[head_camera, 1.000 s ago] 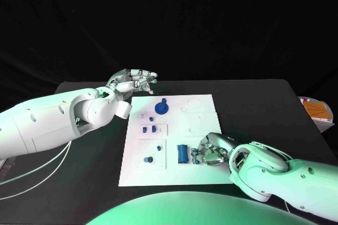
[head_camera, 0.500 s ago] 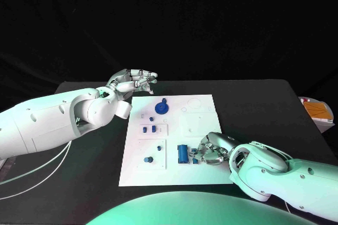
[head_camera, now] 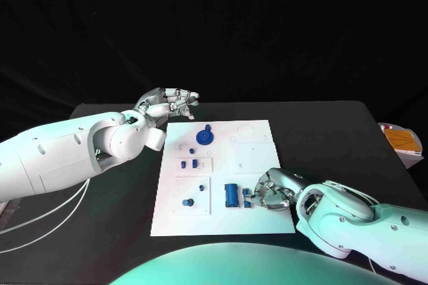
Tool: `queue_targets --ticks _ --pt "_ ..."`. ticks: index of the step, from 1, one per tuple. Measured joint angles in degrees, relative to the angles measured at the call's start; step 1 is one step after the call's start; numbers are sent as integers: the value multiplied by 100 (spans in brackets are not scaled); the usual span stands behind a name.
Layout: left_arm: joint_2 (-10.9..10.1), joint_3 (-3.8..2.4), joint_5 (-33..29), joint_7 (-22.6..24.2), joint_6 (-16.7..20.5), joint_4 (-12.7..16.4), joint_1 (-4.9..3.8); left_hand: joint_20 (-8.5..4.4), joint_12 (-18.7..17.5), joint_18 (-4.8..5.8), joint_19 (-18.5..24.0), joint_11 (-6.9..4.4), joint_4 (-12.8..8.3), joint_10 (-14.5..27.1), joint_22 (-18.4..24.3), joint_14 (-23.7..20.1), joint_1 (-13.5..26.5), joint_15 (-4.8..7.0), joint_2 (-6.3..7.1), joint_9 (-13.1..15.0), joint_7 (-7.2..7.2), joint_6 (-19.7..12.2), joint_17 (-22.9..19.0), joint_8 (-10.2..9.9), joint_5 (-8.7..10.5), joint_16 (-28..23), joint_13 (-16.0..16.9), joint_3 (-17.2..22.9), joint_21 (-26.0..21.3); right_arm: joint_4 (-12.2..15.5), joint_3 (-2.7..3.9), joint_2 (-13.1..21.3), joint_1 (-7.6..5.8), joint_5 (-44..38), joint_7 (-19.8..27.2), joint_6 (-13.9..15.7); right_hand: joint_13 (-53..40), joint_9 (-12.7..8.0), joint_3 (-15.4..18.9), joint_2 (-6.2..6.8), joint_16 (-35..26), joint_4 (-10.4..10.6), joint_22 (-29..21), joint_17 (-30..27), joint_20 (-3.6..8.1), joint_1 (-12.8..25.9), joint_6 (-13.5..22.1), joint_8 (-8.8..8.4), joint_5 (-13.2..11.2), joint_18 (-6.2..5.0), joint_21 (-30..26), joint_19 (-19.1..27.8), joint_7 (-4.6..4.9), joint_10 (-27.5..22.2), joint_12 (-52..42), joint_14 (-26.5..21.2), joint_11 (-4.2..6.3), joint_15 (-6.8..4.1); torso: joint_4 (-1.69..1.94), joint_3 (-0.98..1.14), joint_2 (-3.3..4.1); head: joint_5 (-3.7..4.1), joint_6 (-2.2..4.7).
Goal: Assemble the parts on the task board
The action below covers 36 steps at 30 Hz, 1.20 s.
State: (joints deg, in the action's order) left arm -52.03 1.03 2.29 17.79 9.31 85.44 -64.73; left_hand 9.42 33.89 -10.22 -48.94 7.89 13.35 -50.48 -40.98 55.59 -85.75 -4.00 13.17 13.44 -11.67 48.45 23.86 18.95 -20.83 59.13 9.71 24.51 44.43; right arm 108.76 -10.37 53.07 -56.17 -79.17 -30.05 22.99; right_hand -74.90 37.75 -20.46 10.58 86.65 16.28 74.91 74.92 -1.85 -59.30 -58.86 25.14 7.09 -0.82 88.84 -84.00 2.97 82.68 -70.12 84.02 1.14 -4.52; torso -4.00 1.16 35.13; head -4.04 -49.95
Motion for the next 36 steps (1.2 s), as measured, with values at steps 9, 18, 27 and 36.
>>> queue_targets --ticks 9,18,27,36 --pt "-7 0 0 -4 0 -2 0 0 0 0 0 0 0 0 0 0 0 0 0 0 0 0 0 0 0 0 0 0 0 240 0 253 0 35 176 -19 0 -21 199 96 0 -26 0 0 0 -415 0 -22 -32 0 0 0 0 0 0 0 0 0 -8 -1 -4 -12 8" --pt "-3 0 0 -6 0 -7 0 0 0 0 0 0 0 0 0 0 0 0 0 0 0 0 1 0 0 0 0 0 0 243 0 294 1 103 268 -95 -4 -23 205 111 0 -32 -1 -1 0 -473 0 -22 -32 0 0 0 0 0 0 0 0 0 -3 3 -1 -12 12" --pt "-3 0 0 -7 0 -5 0 0 0 0 0 0 0 0 0 0 0 0 0 0 0 0 1 0 0 0 0 0 0 91 0 156 12 119 282 -150 -4 -28 221 66 0 -16 4 -1 0 -518 0 -22 -32 0 0 0 0 0 0 0 0 0 2 0 5 -8 -2" --pt "-6 0 0 -9 0 -3 0 0 0 0 0 0 0 0 0 0 0 0 0 0 0 0 1 0 0 0 0 0 0 -95 0 -6 48 104 268 -156 -3 -32 221 13 0 -16 3 -1 0 -571 0 -22 -32 0 0 0 0 0 0 0 0 0 6 0 7 -24 -5"
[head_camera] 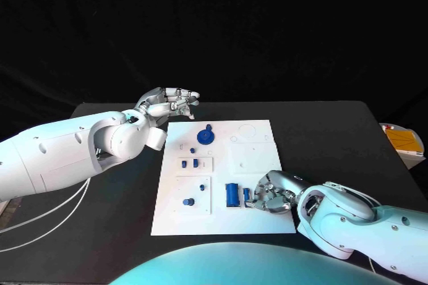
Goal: Assemble the parts on the task board
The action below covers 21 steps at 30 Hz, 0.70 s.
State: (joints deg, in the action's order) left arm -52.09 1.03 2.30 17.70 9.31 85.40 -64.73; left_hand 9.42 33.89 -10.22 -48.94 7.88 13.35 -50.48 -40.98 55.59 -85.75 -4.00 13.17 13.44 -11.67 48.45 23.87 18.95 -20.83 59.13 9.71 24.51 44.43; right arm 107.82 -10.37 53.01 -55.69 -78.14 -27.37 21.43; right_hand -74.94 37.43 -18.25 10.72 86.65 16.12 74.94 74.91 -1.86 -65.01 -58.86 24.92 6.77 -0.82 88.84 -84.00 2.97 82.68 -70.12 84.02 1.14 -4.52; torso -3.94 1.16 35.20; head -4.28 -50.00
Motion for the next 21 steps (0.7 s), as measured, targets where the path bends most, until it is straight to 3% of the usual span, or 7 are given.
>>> queue_targets --ticks 15,18,21 --pt "-6 1 0 -2 -1 -1 0 0 0 0 0 0 0 0 0 0 0 0 0 0 0 0 0 0 0 0 0 0 0 73 2 119 -1 -3 89 145 1 -25 126 -53 0 42 -1 0 0 -53 10 -27 112 0 -4 0 10 0 44 0 0 0 -9 0 -9 -2 5" --pt "-9 1 0 -2 -1 -2 0 0 0 0 0 0 0 0 -6 0 0 0 0 0 0 0 -5 0 0 0 0 0 0 99 7 222 -82 178 383 342 1 -59 183 -11 0 8 -1 0 0 -123 136 -118 155 0 -148 0 65 -54 172 0 -53 0 -9 -2 -16 8 35" --pt "-2 2 0 -2 -1 -29 0 0 0 0 0 0 0 0 -8 0 0 0 0 0 0 0 -7 0 0 0 -2 0 0 39 18 277 -225 563 867 599 7 -103 240 -55 -82 17 -2 0 0 -277 276 -223 220 0 -453 0 139 -169 376 -8 -116 37 -13 -10 -28 24 86"
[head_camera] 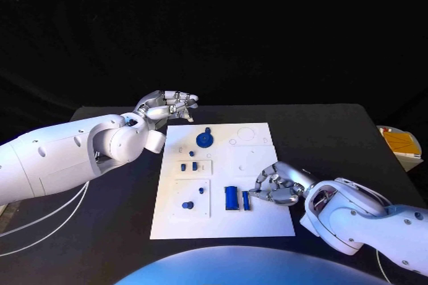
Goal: Assemble the parts on the task board
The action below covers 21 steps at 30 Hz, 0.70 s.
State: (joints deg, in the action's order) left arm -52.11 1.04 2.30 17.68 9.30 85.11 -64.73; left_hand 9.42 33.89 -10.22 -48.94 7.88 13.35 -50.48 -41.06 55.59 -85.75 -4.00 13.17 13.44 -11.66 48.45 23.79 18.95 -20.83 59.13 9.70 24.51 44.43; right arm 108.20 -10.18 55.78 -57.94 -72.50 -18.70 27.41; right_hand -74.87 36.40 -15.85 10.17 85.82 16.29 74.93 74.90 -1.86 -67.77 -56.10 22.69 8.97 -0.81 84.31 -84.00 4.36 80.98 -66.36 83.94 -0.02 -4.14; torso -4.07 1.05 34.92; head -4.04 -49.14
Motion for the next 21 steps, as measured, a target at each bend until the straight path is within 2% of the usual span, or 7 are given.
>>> queue_targets --ticks 2,5,10,12,14,18,21 --pt "16 5 0 5 2 -34 1 0 0 0 0 0 0 0 0 0 0 0 0 0 0 0 0 0 0 0 -6 0 0 -154 9 -9 -109 415 439 183 111 -18 21 -34 -98 -9 0 2 -37 -181 76 -43 58 -11 -333 5 47 -169 324 8 -20 26 -1 -11 -14 29 42" --pt "65 15 -2 20 12 -107 2 0 0 0 0 11 1 34 0 -42 0 -8 0 0 0 0 -12 3 0 0 -14 -1 -37 -536 13 -92 -239 1104 1057 347 662 -47 59 -46 -442 -48 -1 -574 -137 -427 284 -147 108 -282 -1326 170 129 -661 1224 6 -105 115 -8 -29 -43 64 111" --pt "187 21 -25 95 58 -252 11 150 -184 1 402 51 149 135 305 -640 74 -125 41 -4 2 -107 -309 70 0 -616 -178 -19 -617 -1430 63 -337 -482 2767 2136 438 1186 -65 -25 -139 -787 -132 -1 -1133 -221 -766 526 -244 113 -402 -2257 525 252 -1196 1984 -79 -213 230 -13 -57 -103 151 316" --pt "266 25 -51 149 99 -347 23 289 -433 0 659 66 218 120 654 -900 79 -232 49 1 10 -199 -571 121 0 -1200 -346 -9 -1182 -1789 80 -472 -537 3391 2459 427 1775 -87 -72 -143 -1566 -175 -147 -2317 -313 -884 674 -289 113 -732 -4062 1391 347 -1871 2821 -699 -322 327 -13 -60 -129 183 438" --pt "364 30 -90 224 166 -464 33 445 -759 1 766 150 272 36 1098 -996 79 -320 49 9 47 -254 -818 155 0 -1841 -543 -49 -1818 -2174 107 -619 -585 4063 2792 392 2257 -166 -181 -150 -2581 -131 -605 -3543 -416 -922 869 -390 113 -893 -5518 2104 447 -2268 3354 -1494 -431 440 -10 -60 -151 213 536" --pt "581 33 -201 411 347 -760 57 705 -1411 1 1021 235 286 60 1796 -1344 117 -518 11 -58 128 -374 -1164 77 0 -2961 -608 -181 -2790 -2948 155 -984 -635 5053 3307 236 3915 -544 -558 -36 -4550 -47 -1819 -4646 -791 -1035 1051 -734 -39 -894 -7049 2940 621 -2620 4727 -2697 -699 806 -7 -51 -214 249 766" --pt "745 34 -297 561 516 -974 79 726 -1854 95 1159 152 284 198 2216 -1565 117 -632 10 -167 208 -476 -1384 -83 0 -3647 -608 -338 -3333 -3419 189 -1223 -664 5548 3604 53 4976 -812 -696 -36 -5585 -121 -2737 -5161 -978 -1035 992 -958 -87 -894 -7757 2958 680 -2522 5318 -2792 -796 931 -4 -32 -254 272 935"
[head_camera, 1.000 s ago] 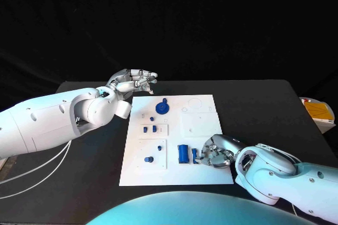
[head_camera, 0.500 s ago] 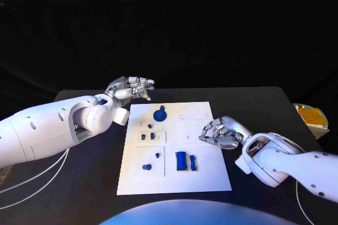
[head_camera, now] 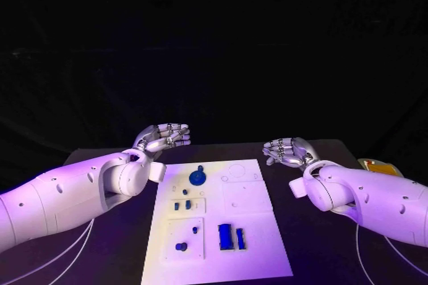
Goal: Assemble the parts on the task board
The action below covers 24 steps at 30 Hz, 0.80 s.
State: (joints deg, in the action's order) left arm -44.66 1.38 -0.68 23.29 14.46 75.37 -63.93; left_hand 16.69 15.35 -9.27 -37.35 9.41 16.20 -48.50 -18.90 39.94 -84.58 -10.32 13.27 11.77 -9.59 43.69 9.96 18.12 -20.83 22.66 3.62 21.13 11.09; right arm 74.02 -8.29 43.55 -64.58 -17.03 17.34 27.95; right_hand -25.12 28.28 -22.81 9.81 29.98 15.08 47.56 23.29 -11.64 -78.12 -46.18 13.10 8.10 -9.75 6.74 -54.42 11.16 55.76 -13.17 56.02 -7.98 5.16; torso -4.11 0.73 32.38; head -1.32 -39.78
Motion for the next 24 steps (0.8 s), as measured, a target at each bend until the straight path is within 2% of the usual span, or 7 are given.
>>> queue_targets --ticks 4,5,9,13,15,19,24 --pt "145 0 -96 147 187 -204 35 0 -436 177 0 -101 0 142 340 -425 -37 8 -142 -113 151 -151 -255 -241 0 -674 0 -234 -376 -354 17 -177 -5 350 240 -213 953 -269 6 -37 -915 -163 -1003 -443 -161 37 -123 -234 -25 0 -297 85 44 72 435 -113 -112 156 10 25 -35 23 154" --pt "144 2 -98 149 196 -199 36 -154 -612 273 354 -209 -150 593 540 -820 170 100 -294 -228 212 -545 -362 -420 196 -927 -36 -449 -500 -346 20 -176 -9 363 244 -214 1202 -539 205 -174 -1195 -331 -1472 -663 -76 233 275 -361 -116 3 -337 561 -45 -405 563 -605 -41 127 13 29 -37 25 162" --pt "105 1 -96 133 210 -146 36 -825 -1038 569 1844 -543 -805 2470 1148 -2235 1348 510 -763 -647 540 -2231 -650 -1041 1031 -1545 -179 -1184 -782 -235 55 -130 15 367 233 -169 1815 -1565 1141 -537 -2024 -857 -2966 -1417 483 1334 2210 -791 -428 437 -494 2746 -522 -2703 912 -2829 339 -158 24 22 -37 24 157" --pt "100 -14 -91 131 306 22 69 -1230 -1277 714 2755 -738 -1204 3619 1504 -3084 2429 764 -1033 -905 742 -3263 -817 -1414 1539 -1894 -267 -1627 -937 39 190 -78 87 437 248 -40 2152 -2174 1689 -752 -2495 -1172 -3831 -1858 811 2318 3373 -1040 -614 672 -562 4047 -809 -4090 1107 -4167 560 -331 98 4 -49 51 250" --pt "92 -25 -88 135 421 160 99 -1357 -1350 714 3030 -794 -1331 3967 1616 -3341 2915 841 -1115 -980 804 -3576 -867 -1524 1691 -1997 -294 -1754 -986 286 299 -52 145 520 293 85 2254 -2359 1859 -815 -2635 -1266 -4092 -1991 910 3411 3724 -1117 -668 728 -598 4440 -895 -4510 1166 -4571 628 -382 166 -14 -65 73 333" --pt "54 -55 -82 170 795 500 180 -1514 -1424 805 3382 -868 -1479 4413 1756 -3667 5377 937 -1224 -1079 881 -3975 -933 -1672 1888 -2130 -328 -1934 -1037 859 553 6 265 779 461 430 2386 -2598 2067 -900 -2820 -1395 -4430 -2163 1040 5595 4180 -1204 -733 807 -624 4951 -1007 -5051 1234 -5092 716 -453 292 -46 -94 111 465" --pt "27 -93 -67 262 1473 990 286 -1619 -1470 805 3562 -919 -1564 4645 1828 -3841 7077 999 -1281 -1135 941 -4176 -967 -1737 1975 -2200 -343 -2019 -1064 1379 755 76 387 1161 739 920 2456 -2727 2172 -946 -2912 -1470 -4612 -2256 1122 6823 4414 -1237 -766 895 -625 5213 -1078 -5346 1272 -5381 759 -487 374 -64 -112 130 530"
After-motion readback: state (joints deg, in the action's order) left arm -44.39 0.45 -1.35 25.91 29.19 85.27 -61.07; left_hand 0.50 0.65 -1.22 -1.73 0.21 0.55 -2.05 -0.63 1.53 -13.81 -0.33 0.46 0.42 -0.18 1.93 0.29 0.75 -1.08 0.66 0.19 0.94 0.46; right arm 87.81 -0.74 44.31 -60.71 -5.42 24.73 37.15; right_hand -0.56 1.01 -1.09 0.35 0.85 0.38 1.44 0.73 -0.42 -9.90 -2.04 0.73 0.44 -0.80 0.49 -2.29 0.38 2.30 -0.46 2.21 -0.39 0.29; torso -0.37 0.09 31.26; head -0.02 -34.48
